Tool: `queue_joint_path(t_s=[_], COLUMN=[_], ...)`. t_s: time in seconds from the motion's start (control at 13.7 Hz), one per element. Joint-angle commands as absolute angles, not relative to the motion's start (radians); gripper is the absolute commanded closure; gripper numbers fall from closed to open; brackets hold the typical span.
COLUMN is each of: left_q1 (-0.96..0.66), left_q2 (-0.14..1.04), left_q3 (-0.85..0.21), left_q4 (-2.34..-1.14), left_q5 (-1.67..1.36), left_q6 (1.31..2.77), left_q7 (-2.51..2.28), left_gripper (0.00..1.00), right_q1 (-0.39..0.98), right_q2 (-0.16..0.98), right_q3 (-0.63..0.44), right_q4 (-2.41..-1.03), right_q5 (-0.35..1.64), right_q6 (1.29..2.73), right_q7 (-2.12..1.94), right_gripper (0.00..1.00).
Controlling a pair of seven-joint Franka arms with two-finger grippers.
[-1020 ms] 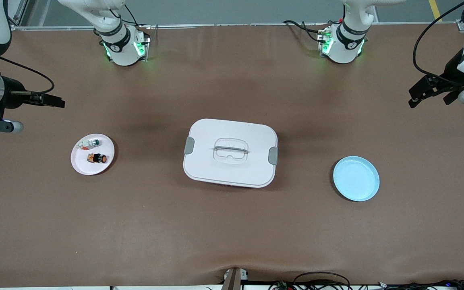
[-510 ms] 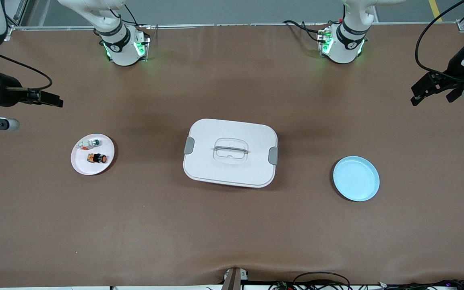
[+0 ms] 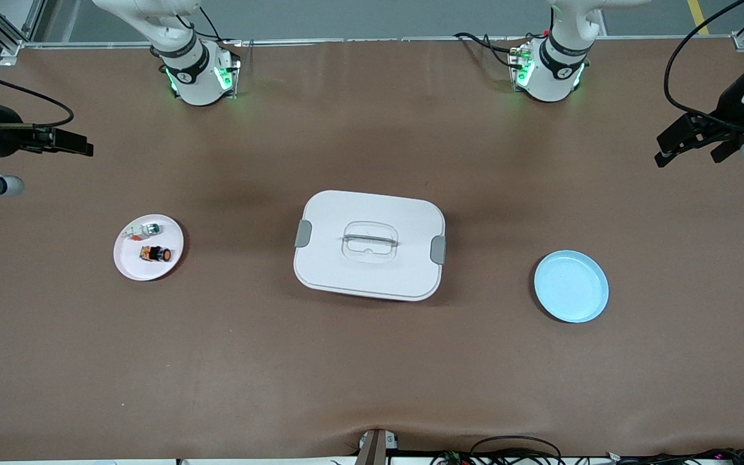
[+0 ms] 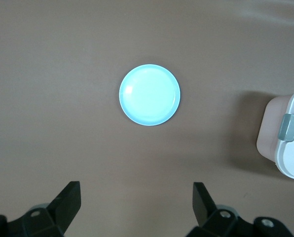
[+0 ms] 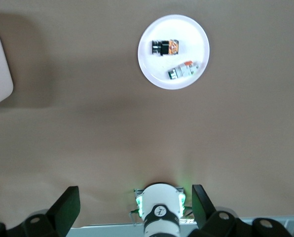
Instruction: Transfer orange switch to right arm and place
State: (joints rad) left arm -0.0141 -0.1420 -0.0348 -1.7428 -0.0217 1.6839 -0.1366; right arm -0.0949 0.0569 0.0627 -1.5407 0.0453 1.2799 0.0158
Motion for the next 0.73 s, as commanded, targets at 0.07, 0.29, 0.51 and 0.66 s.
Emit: queue_joint_path(t_s=[0.07, 0.29, 0.51, 0.66], left_q1=[-0.012, -0.012, -0.012, -0.012], left_q2=[-0.114, -0.114, -0.107, -0.107], left_q3=[-0.034, -0.032, -0.031, -0.029], left_q4=[-1.69, -1.69, -1.69, -1.692], left_q5=[-0.026, -0.025, -0.026, -0.026], left_q6=[1.646, 1.647, 1.646, 1.646], left_q7=[-0.069, -0.047, -0.051, -0.052], left_gripper=[0.0, 0.0, 0.0, 0.0], right_q1=[-0.115, -0.107, -0.085, -0.072], right_q2=[0.057, 0.032, -0.001, -0.066], right_q3=[0.069, 0.071, 0.071, 0.072], right_q4=[-1.525, -1.542, -1.566, -1.635], right_q5=[0.049, 0.049, 0.046, 0.044], right_q6=[1.315, 1.334, 1.371, 1.437], right_q7=[-0.109, -0.107, -0.107, -0.098], right_gripper=[0.0, 0.0, 0.0, 0.0])
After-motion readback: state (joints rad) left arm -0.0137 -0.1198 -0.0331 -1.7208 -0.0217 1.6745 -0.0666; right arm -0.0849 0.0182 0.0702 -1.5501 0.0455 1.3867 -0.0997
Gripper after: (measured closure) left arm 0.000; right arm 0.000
